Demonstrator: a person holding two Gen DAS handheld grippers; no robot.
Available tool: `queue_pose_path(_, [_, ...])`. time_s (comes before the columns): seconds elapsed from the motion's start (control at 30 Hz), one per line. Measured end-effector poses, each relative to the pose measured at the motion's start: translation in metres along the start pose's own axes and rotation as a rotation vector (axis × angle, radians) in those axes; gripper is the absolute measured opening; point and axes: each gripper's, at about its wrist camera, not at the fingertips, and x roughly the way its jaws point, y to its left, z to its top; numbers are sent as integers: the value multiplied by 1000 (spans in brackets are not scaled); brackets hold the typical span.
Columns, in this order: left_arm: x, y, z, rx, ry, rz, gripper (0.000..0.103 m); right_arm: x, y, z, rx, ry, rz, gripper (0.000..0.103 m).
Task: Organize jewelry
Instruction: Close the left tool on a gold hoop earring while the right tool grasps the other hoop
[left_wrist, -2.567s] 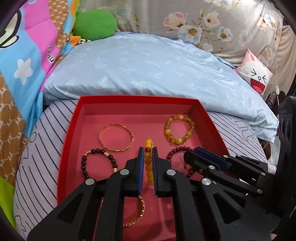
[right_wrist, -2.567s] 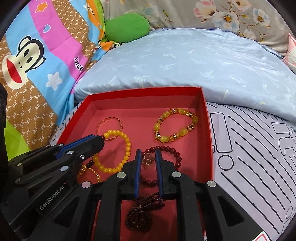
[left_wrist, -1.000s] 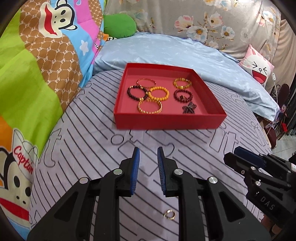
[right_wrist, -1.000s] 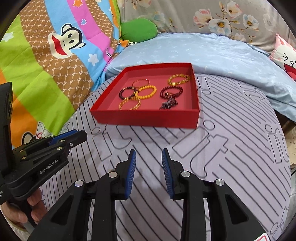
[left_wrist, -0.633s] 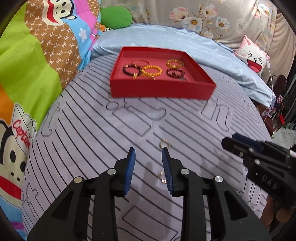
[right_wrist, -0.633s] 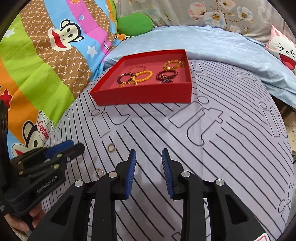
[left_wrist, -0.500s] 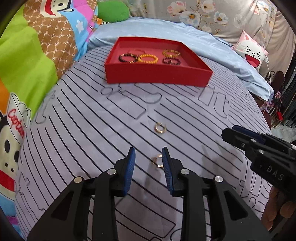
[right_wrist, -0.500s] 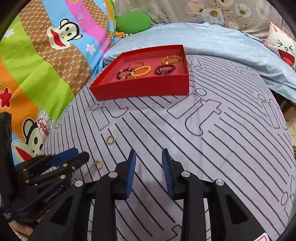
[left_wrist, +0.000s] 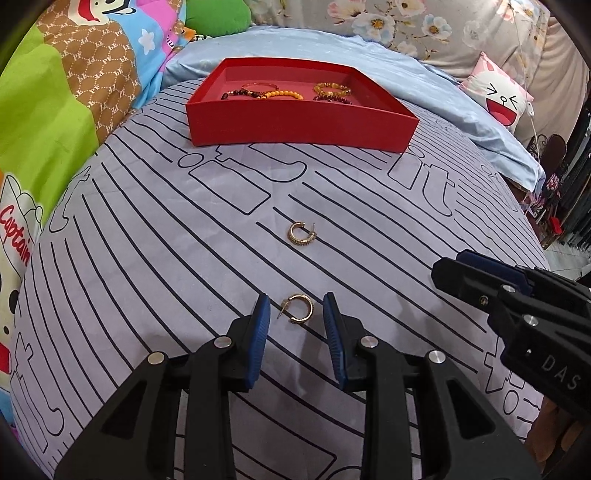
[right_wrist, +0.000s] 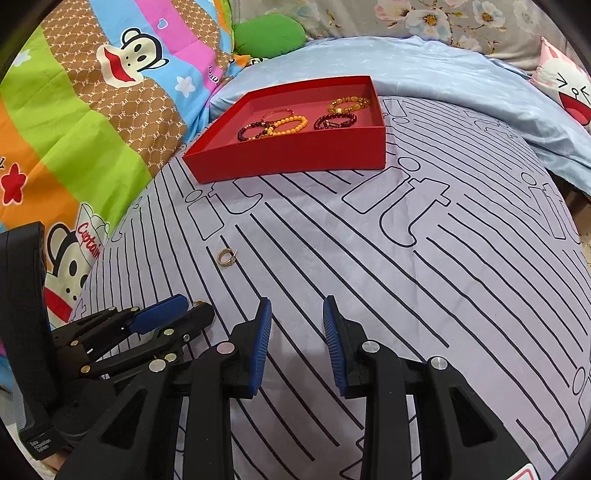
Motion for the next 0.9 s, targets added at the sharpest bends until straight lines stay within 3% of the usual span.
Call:
queue_pose_path(0.07, [0, -1, -1, 4, -3, 0, 28, 1, 0, 0, 1, 2, 0, 29])
queue_pose_path(0.17, [0, 0, -2, 7, -4, -7, 19, 3, 0, 0, 0, 6, 1, 29])
queue_pose_path(0.47, [-6, 4, -4, 0, -8, -15, 18, 12, 9, 3, -27, 22, 11, 29])
queue_pose_path(0.9, [-14, 40, -4, -57, -6, 64, 18, 55, 46, 23, -117, 56, 54, 29])
